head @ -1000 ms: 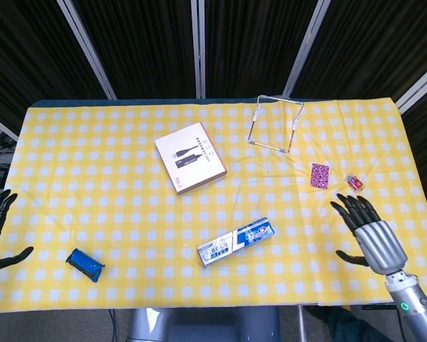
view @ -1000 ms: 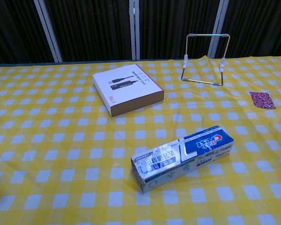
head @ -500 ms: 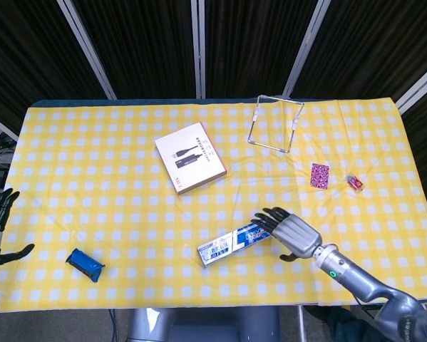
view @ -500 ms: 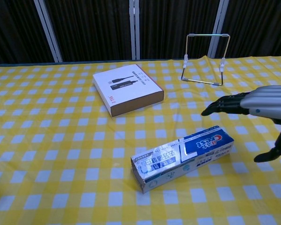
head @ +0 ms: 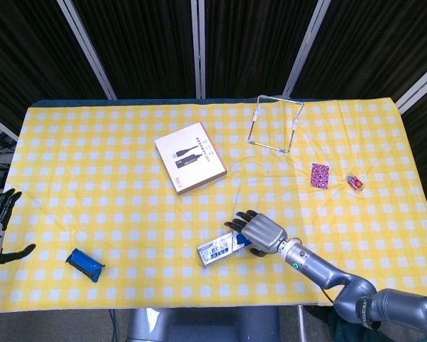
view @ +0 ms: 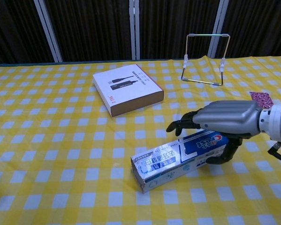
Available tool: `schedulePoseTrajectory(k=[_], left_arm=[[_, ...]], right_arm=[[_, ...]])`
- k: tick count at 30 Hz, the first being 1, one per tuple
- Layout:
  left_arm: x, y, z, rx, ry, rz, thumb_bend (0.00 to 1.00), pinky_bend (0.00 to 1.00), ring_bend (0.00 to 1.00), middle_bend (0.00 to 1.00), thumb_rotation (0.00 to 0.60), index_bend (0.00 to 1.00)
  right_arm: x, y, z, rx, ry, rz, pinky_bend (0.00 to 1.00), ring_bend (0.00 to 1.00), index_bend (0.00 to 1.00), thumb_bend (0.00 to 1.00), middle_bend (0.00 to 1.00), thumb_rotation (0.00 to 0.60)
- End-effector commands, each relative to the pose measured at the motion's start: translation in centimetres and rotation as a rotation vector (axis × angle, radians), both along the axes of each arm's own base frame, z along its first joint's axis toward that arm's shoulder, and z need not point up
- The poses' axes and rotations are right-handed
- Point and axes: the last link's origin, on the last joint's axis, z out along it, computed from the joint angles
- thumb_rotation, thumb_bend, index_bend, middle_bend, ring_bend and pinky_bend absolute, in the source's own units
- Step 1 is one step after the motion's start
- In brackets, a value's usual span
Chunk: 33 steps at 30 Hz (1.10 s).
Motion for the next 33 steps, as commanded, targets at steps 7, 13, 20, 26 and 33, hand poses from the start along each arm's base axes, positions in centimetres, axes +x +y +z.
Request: schedulePoseTrajectory(k=[7, 13, 20, 26, 33], left_arm=[[-0.1, 0.0, 0.2, -0.002, -0.007, 0.0, 0.0, 0.0, 0.0, 0.0, 0.6, 0.0], [-0.2, 0.1, 0.2, -0.005, -0.009, 0.003, 0.0, 0.0, 0.0, 0.0, 0.6, 0.0], [-0.1, 0.0, 0.2, -0.009, -0.012, 0.0, 0.0, 0.0, 0.0, 0.0, 0.6, 0.0], [0.1, -0.2, 0.4, -0.005, -0.023, -0.013, 0.0, 0.0, 0.0, 0.0, 0.6, 0.0], [0.5, -0.6, 0.4, -0.011, -0.035, -0.037, 0.0, 0.0, 0.0, 0.0, 0.6, 0.0]], right_arm=[[0.6, 0.1, -1.0, -0.038, -0.033, 0.017, 0.36, 0.34, 0.4, 0.29, 0.44, 0.6], [0.9, 0.1, -0.1, -0.081, -0.107, 0.013, 0.38, 0.37, 0.42, 0.32, 0.47, 0.6], [1.1, -0.6, 3.5, -0.17, -0.17, 0.029, 0.39, 0.37, 0.42, 0.33, 0.47, 0.6], [1.7, -2.1, 10.0, -0.431, -0.079, 0.224, 0.39, 0.37, 0.43, 0.37, 0.47, 0.6], [1.7, -2.2, 13.8, -0.646, 0.148, 0.472, 0.39, 0.37, 0.4, 0.37, 0.43, 0.6]])
